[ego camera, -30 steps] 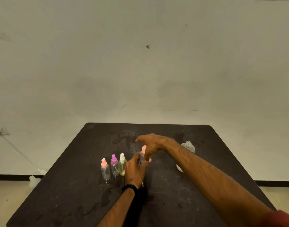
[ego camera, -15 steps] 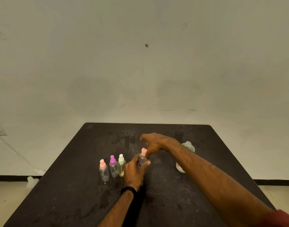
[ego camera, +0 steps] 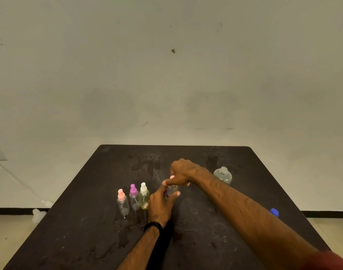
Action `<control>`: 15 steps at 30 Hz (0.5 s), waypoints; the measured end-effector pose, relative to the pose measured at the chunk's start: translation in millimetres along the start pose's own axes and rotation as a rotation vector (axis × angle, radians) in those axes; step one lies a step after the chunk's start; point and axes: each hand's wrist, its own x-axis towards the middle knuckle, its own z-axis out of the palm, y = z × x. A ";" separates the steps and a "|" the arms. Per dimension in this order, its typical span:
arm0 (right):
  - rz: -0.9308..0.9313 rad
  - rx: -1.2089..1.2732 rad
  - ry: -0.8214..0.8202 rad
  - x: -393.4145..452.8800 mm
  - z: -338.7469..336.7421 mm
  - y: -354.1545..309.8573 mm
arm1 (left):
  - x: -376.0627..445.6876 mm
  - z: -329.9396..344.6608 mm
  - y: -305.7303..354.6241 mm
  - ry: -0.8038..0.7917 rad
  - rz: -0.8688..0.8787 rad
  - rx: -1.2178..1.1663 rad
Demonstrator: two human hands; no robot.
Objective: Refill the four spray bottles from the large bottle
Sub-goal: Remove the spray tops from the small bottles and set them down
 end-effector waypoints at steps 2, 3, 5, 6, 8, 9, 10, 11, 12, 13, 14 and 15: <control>-0.004 0.018 0.032 2.1 4.3 0.2 | 0.9 1.4 -0.2 -0.010 0.002 -0.014; -0.015 0.032 0.033 3.2 5.0 0.7 | 2.0 2.1 -1.9 -0.014 -0.001 -0.023; -0.032 0.092 0.022 4.3 4.8 2.2 | 3.6 3.4 -5.8 -0.012 -0.004 -0.033; -0.042 0.119 0.018 4.8 4.5 3.3 | 3.4 3.5 -6.6 -0.011 -0.007 -0.035; -0.059 0.146 0.010 4.6 4.6 6.1 | 2.9 4.1 -4.8 -0.014 -0.004 -0.028; -0.068 0.150 0.004 4.2 5.1 7.2 | 2.2 4.0 -3.3 -0.018 -0.003 -0.025; -0.079 0.155 -0.001 4.5 5.6 8.9 | 2.3 4.5 -3.0 -0.020 -0.002 -0.021; -0.089 0.161 -0.005 4.9 5.3 10.5 | 2.4 4.7 -2.2 -0.020 -0.001 -0.018; -0.098 0.168 -0.007 5.1 4.5 11.7 | 2.0 4.6 -1.6 -0.019 0.001 -0.016; -0.105 0.173 -0.006 5.3 3.2 13.0 | 1.6 4.4 -1.3 -0.020 0.003 -0.018; -0.113 0.177 -0.001 5.2 1.1 14.0 | 1.5 4.2 -2.5 -0.018 0.007 -0.019; -0.116 0.182 0.007 4.3 -1.4 15.1 | 1.2 4.2 -4.9 -0.017 0.013 -0.015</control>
